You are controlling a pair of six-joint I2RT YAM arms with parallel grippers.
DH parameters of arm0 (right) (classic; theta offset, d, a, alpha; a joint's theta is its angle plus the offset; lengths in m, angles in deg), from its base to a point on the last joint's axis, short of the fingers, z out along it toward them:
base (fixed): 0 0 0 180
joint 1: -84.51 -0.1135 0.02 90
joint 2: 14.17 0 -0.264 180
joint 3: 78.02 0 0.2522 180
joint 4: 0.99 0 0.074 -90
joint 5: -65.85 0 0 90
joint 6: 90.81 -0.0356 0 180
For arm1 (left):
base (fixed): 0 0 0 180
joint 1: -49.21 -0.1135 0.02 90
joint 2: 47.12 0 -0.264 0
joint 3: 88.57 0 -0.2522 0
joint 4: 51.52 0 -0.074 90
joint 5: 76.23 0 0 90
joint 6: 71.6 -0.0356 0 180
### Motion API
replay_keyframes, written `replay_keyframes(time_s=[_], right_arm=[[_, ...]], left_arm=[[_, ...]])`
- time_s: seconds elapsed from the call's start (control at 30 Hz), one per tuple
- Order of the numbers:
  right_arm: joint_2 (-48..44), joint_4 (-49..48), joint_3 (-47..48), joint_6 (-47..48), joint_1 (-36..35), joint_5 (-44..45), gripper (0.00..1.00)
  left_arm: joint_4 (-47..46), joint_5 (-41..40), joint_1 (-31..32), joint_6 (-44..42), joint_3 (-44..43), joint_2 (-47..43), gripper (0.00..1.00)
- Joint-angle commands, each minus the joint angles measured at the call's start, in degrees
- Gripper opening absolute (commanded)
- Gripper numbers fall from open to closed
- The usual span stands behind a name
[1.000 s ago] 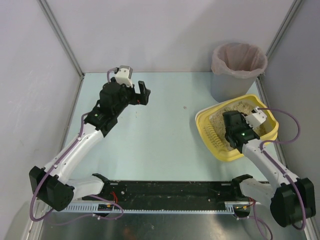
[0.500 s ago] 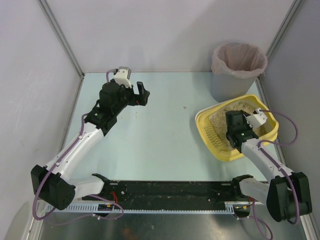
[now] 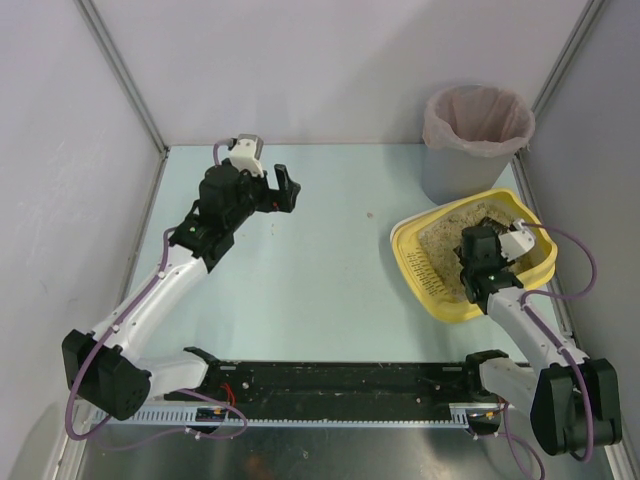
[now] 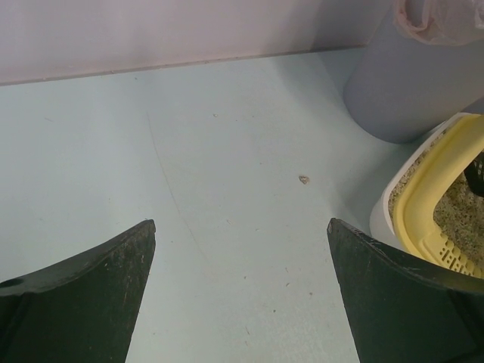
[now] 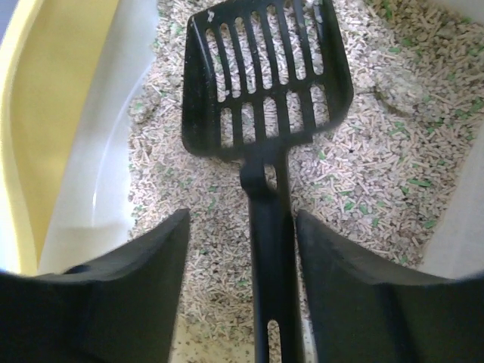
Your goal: Clean the litter box
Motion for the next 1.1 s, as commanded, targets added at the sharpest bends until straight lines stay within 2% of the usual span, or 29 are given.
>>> replay_keyframes(time_s=[0.0,0.03,0.07,0.17,0.37,0.6,0.7,0.83,1.07], right_arm=[[-1.76,-3.66,0.15,1.69,0.13,-0.77,0.68],[-1.94,-4.01,0.15,1.78,0.14,-1.03,0.73],[-2.12,-4.19,0.15,2.39,0.14,-1.29,0.84],[-2.64,-5.07,0.15,3.62,0.14,-2.26,0.9],[-6.86,-7.44,0.15,10.2,-0.56,-4.37,0.91],[-8.45,-13.42,0.59,20.93,1.44,-13.92,0.88],[-8.18,-12.37,1.64,22.34,3.9,-14.74,0.88],[-8.88,-8.16,5.15,24.1,8.73,-18.78,0.88],[-16.61,-8.93,9.82,35.96,9.19,-20.89,0.89]], left_arm=[[-1.99,1.7,-0.32,0.59,0.3,-1.98,1.0],[-1.9,1.79,-0.32,0.59,0.3,-1.98,1.0],[-1.99,1.7,-0.32,0.5,0.3,-1.98,1.0],[-1.99,1.61,-0.32,0.41,0.3,-2.24,1.0],[-1.91,1.87,-0.41,0.5,0.21,-2.07,1.0],[-2.08,4.42,-2.6,2.96,-0.14,-0.31,1.0],[-1.9,4.16,-4.44,3.31,-0.05,0.31,1.0],[-1.99,8.44,-8.91,3.66,-0.4,1.1,1.0],[-4.35,7.33,-10.07,-0.81,0.46,-1.97,1.0]])
